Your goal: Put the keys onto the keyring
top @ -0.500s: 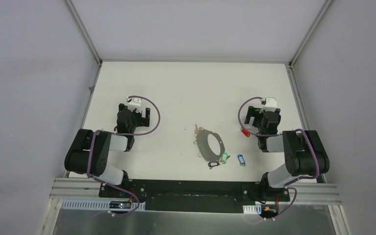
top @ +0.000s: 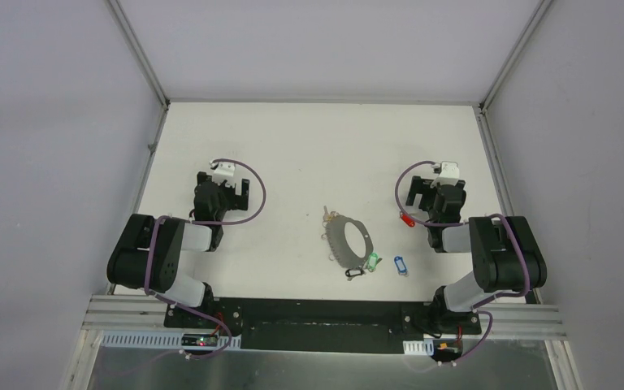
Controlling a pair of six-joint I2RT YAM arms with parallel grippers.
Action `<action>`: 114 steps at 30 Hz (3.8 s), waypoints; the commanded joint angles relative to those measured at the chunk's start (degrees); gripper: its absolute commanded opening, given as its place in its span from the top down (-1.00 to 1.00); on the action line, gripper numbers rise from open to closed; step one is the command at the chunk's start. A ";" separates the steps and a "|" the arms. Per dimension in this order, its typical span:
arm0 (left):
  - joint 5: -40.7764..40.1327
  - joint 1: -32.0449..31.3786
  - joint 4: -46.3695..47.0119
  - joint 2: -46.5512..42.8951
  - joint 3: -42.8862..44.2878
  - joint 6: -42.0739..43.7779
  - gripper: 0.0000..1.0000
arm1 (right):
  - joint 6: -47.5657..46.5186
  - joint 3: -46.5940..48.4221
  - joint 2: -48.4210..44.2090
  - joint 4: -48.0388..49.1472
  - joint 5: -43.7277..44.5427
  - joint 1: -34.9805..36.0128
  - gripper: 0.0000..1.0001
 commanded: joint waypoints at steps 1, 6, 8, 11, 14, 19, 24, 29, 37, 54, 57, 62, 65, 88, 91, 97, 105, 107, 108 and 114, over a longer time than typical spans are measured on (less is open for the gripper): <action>0.26 0.73 1.08 0.18 1.99 -1.13 -0.98 | 0.36 1.88 -0.03 1.87 -0.75 -0.41 -0.99; -5.91 0.43 -25.81 -14.43 10.39 -6.37 -0.98 | 3.92 7.75 -10.18 -18.28 5.79 0.12 -0.99; -6.27 0.52 -43.96 -20.85 19.05 -13.60 -0.98 | 8.65 14.78 -15.57 -35.58 6.90 0.11 -0.99; -2.37 0.54 -63.11 -25.10 29.67 -21.85 -0.98 | 13.94 22.62 -20.12 -53.56 4.93 0.03 -0.99; 7.95 0.56 -75.00 -26.80 36.35 -26.06 -0.98 | 20.13 26.54 -23.39 -68.81 -0.19 -0.09 -0.99; 25.54 0.52 -82.33 -27.86 33.79 -40.45 -0.98 | 25.79 27.13 -28.90 -81.33 -10.30 -0.83 -0.99; 36.62 0.50 -73.08 -29.18 21.79 -54.75 -0.76 | 30.09 23.08 -34.02 -84.52 -17.65 -1.05 -0.99; 39.36 -0.64 -66.89 -33.24 13.81 -60.26 -0.62 | 32.07 20.18 -34.92 -84.23 -28.05 -0.28 -0.99; 33.63 -13.49 -65.63 -25.02 16.13 -61.75 -0.59 | 32.90 20.01 -30.05 -79.96 -29.69 11.92 -0.99; 23.95 -28.61 -65.71 -14.59 25.86 -63.04 -0.40 | 32.42 36.03 2.76 -74.18 -26.46 32.29 -0.95; 22.25 -28.60 -66.36 -18.04 24.55 -63.11 -0.40 | 32.66 38.64 6.46 -74.89 -26.86 33.83 -0.93; 19.40 -28.52 -67.66 -23.02 22.60 -62.74 -0.40 | 33.06 40.54 9.17 -74.49 -28.62 36.31 -0.93; 18.44 -28.52 -68.53 -24.48 21.77 -62.53 -0.39 | 32.99 41.73 10.58 -74.33 -30.14 38.04 -0.93; 21.61 -29.40 -67.63 -17.83 18.80 -68.32 -0.15 | 27.81 37.55 0.17 -81.13 -27.19 36.33 -0.89; 21.68 -30.24 -66.76 -15.20 20.37 -68.27 -0.13 | 27.49 36.31 -1.31 -81.41 -27.66 33.15 -0.89; 21.03 -31.41 -66.78 -13.04 23.42 -67.31 -0.12 | 25.10 34.78 -1.46 -84.95 -26.12 25.49 -0.89; 20.77 -31.51 -66.81 -12.82 22.97 -66.92 -0.05 | 24.90 33.06 3.45 -85.22 -31.11 25.60 -0.87; 20.90 -31.67 -66.78 -12.61 22.69 -66.74 -0.03 | 25.59 32.11 3.76 -84.55 -32.67 26.06 -0.85; 20.98 -31.75 -66.87 -12.39 22.61 -66.59 -0.02 | 26.35 31.53 3.73 -84.03 -33.63 26.60 -0.85; 21.95 -32.58 -66.79 -9.31 23.74 -65.41 0.07 | 32.21 28.08 2.92 -78.92 -40.22 29.89 -0.79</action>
